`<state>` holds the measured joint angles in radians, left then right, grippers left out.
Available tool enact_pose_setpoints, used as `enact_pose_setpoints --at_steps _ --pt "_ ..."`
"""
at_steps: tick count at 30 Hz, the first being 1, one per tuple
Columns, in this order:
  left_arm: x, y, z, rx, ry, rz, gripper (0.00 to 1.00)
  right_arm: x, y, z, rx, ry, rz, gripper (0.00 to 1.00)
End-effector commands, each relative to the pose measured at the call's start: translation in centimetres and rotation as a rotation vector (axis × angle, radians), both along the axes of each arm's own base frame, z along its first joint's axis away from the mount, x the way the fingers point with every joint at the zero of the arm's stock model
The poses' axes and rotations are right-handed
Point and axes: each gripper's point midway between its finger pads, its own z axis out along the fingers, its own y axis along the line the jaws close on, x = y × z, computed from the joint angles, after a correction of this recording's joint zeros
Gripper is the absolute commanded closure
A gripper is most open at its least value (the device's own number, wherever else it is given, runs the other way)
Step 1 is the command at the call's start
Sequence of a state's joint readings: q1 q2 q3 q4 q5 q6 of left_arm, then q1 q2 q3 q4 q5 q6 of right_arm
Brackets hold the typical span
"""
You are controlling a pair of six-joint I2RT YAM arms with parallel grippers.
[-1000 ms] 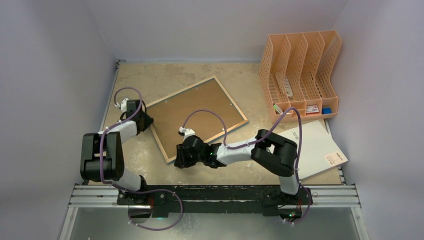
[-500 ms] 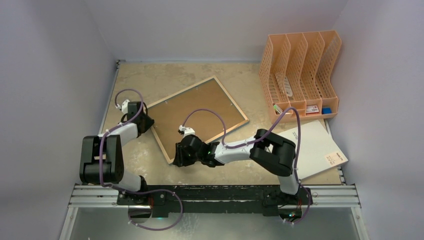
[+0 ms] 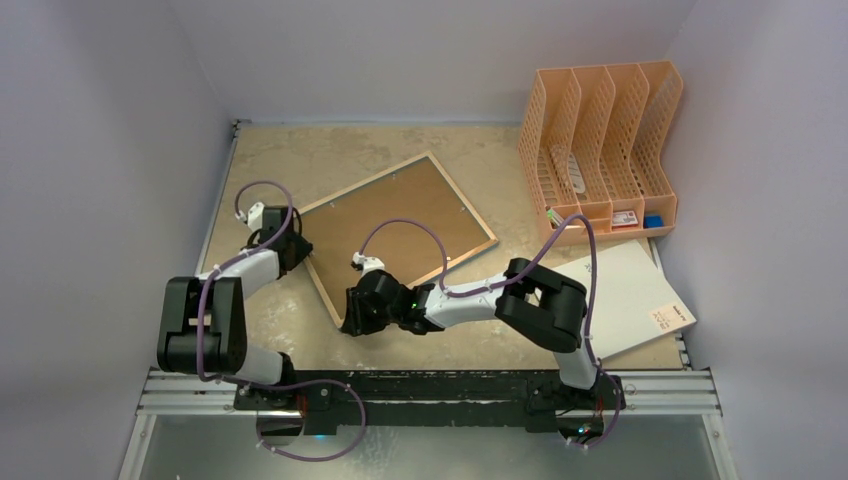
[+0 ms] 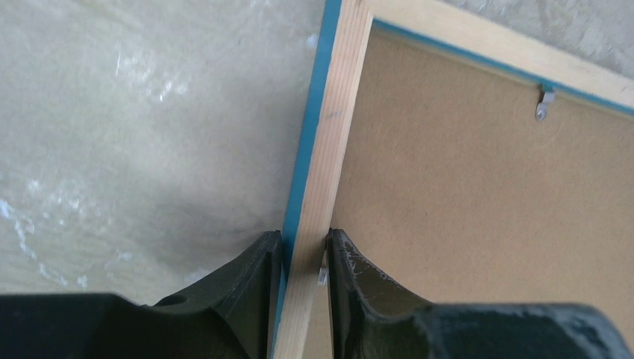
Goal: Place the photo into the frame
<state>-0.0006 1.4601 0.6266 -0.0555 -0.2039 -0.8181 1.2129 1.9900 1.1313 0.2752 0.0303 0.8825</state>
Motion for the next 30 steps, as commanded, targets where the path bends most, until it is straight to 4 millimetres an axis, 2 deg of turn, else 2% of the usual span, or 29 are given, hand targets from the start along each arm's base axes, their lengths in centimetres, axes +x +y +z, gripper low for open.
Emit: enact_pose_setpoints --at_steps 1,6,11,16,19,23,30 --pt "-6.3 -2.1 -3.3 -0.051 0.230 -0.059 0.69 0.9 -2.3 -4.2 -0.137 -0.004 -0.044 0.62" --pt "-7.0 -2.1 -3.4 -0.048 0.234 -0.056 0.68 0.8 -2.3 -4.5 -0.140 0.000 -0.042 0.62" --pt "-7.2 -1.8 -3.4 -0.038 0.236 -0.047 0.74 0.7 -2.3 -4.8 -0.142 0.002 -0.039 0.62" --pt "-6.7 -1.2 -2.8 -0.007 0.227 -0.028 0.71 0.7 -2.2 -4.8 -0.137 0.004 -0.035 0.62" --pt "-5.6 -0.7 -1.5 0.021 0.197 -0.016 0.68 0.8 -2.1 -4.3 -0.129 -0.003 -0.035 0.62" --pt "-4.0 -0.2 1.3 0.052 0.125 -0.011 0.63 1.0 -2.3 -3.8 -0.116 -0.007 -0.042 0.62" --pt "-2.3 0.2 5.1 0.092 0.044 -0.040 0.51 1.3 -3.9 -1.0 -0.077 -0.038 -0.084 0.60"
